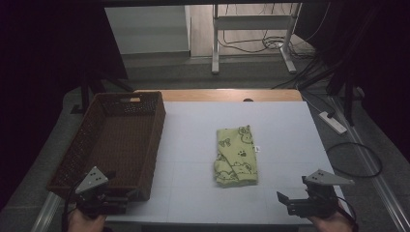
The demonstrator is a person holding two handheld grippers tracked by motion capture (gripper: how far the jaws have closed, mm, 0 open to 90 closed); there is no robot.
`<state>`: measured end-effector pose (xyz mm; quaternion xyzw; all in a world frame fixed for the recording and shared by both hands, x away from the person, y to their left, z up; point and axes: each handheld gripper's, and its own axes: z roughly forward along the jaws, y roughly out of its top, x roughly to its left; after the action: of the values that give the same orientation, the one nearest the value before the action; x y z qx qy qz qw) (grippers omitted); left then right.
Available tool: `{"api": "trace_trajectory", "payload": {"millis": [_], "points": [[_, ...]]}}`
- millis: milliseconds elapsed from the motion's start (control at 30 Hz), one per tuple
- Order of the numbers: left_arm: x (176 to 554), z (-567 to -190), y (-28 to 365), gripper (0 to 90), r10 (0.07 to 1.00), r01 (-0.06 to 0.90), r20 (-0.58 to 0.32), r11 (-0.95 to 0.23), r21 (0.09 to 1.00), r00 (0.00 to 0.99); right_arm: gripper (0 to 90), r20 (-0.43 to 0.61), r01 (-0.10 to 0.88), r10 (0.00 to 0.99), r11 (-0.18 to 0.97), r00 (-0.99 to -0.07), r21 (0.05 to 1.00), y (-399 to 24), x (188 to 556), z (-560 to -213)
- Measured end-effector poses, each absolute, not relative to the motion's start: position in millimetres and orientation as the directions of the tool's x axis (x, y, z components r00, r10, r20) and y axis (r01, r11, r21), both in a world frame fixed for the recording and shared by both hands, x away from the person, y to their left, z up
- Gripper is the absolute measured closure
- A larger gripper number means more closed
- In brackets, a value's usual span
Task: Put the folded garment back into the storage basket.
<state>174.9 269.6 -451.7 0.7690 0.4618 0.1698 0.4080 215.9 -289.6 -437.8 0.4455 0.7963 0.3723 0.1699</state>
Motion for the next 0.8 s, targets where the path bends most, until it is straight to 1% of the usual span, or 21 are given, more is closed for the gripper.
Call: {"api": "trace_trajectory", "payload": {"millis": [233, 633, 800], "points": [[178, -450, 271, 0.0, 0.839, 0.579, -0.132, -0.241, 0.779, 0.527, 0.0, 0.06, 0.582, 0.829, 0.336, -0.556, 0.741, -287, 218, -438], [184, -441, 266, 0.0, 0.827, 0.568, -0.131, -0.251, 0.784, 0.546, 0.0, 0.096, 0.57, 0.794, 0.34, -0.6, 0.748, -276, 225, -433], [186, -440, 267, 0.0, 0.817, 0.581, -0.156, -0.246, 0.776, 0.555, 0.0, 0.102, 0.573, 0.787, 0.347, -0.608, 0.743, -272, 229, -433]]}}
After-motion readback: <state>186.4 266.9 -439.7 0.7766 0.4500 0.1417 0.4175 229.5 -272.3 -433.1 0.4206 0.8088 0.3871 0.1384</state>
